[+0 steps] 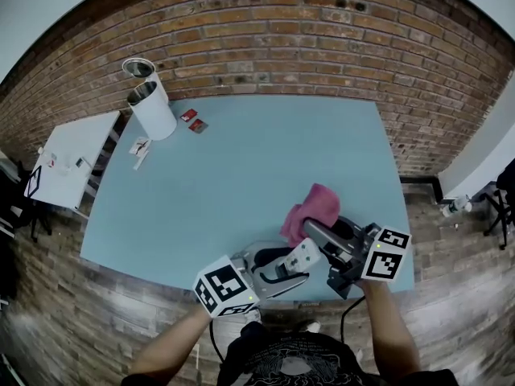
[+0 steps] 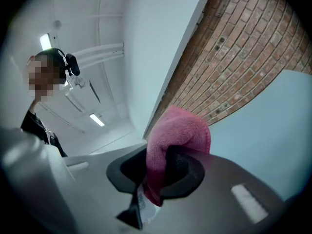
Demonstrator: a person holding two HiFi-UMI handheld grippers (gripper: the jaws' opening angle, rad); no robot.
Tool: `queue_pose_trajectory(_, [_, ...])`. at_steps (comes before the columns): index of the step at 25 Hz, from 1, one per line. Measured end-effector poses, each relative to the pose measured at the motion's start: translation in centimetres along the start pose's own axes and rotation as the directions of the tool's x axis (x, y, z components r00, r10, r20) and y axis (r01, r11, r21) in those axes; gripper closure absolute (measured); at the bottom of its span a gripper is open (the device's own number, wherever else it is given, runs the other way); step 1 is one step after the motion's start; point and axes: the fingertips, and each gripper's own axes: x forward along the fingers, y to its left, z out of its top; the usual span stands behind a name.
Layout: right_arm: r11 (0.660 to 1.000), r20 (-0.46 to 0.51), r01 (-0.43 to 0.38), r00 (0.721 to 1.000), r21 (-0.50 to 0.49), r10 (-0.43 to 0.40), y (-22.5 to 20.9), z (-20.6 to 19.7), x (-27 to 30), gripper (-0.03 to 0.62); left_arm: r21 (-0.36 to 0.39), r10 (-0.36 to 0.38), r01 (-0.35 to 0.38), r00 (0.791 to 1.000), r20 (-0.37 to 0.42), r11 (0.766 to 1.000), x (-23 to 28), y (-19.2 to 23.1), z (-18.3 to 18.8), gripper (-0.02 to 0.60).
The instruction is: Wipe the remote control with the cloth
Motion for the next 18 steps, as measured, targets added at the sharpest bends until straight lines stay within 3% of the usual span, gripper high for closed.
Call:
queue_pose_trajectory(9, [0.984, 0.049, 0.012, 0.999, 0.177, -0.021, -2.0, -2.2, -0.4, 0.533, 0.034, -0.016, 0.014, 0.998, 0.067, 0.999, -0.8, -1.7, 1.7, 0.337])
queue_pose_trajectory(18, [0.934, 0.046, -0.094, 0.995, 0.345, 0.083, -0.8, -5.8, 0.9, 0.533, 0.082, -0.018, 0.010, 0.995, 0.100, 0.997, -1.4, -2.0, 3.2, 0.337])
